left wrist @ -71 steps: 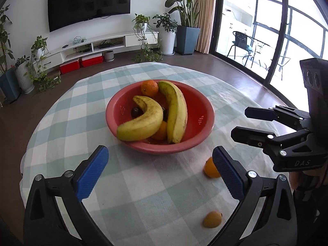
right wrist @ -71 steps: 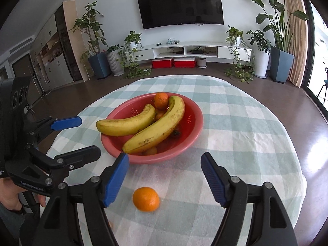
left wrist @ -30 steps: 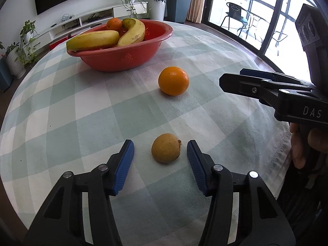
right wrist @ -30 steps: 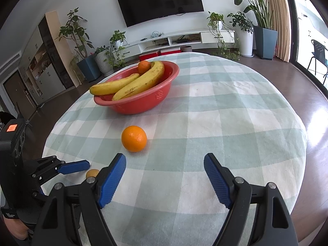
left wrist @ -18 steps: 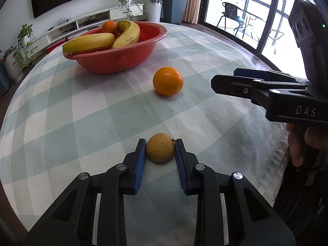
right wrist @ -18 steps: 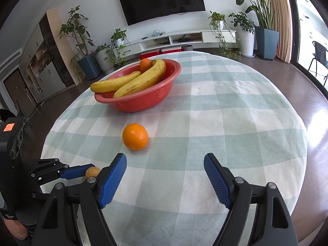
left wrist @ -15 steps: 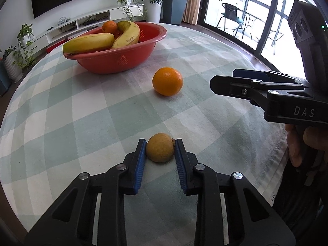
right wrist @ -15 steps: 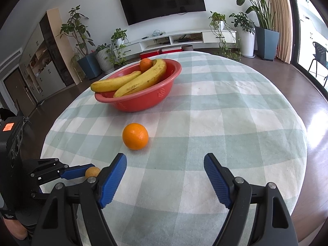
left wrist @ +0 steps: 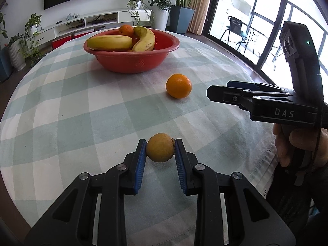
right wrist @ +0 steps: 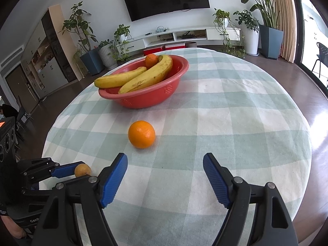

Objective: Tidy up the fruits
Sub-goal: 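Grasp the orange with the right tool while the left tool holds its fruit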

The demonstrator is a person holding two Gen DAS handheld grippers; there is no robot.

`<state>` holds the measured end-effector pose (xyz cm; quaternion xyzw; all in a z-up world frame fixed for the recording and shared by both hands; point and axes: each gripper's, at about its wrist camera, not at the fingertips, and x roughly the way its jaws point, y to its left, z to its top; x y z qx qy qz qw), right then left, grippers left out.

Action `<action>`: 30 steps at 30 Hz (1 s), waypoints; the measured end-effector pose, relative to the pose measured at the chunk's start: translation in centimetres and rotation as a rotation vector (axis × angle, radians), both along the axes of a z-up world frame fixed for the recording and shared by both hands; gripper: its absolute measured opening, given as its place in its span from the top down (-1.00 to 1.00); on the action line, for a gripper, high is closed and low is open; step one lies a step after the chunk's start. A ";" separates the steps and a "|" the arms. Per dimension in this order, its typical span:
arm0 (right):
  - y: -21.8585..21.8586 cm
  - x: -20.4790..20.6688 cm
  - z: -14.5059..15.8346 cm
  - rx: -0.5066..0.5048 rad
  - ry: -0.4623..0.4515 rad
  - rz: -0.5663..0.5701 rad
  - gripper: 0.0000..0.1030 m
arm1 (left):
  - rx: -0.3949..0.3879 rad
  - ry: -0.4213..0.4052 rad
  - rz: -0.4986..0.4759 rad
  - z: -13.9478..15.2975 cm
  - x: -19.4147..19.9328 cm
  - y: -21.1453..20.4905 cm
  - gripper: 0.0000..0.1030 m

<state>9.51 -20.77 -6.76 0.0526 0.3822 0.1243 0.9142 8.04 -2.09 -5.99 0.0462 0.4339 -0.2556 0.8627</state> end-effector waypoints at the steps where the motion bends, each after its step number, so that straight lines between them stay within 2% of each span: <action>1: 0.3 0.2 0.1 -0.006 0.000 0.007 -0.54 | -0.005 0.000 0.008 0.0 -0.1 0.3 0.50; 9: 3.3 3.5 0.1 -0.050 0.032 0.065 -0.53 | -0.043 -0.012 0.047 0.7 -0.6 2.5 0.50; 15: 4.4 5.4 -1.4 -0.092 0.094 0.069 -0.30 | -0.062 -0.006 0.058 0.6 -0.8 3.4 0.50; 21: 4.8 5.5 -2.0 -0.135 0.097 0.079 -0.08 | -0.071 0.000 0.064 0.3 -0.6 3.6 0.50; 25: 4.7 5.4 -1.9 -0.141 0.092 0.085 0.16 | -0.070 -0.001 0.065 0.3 -0.6 3.6 0.50; 30: 4.6 4.8 -1.9 -0.124 0.087 0.083 0.20 | -0.071 -0.005 0.068 0.2 -0.5 3.6 0.50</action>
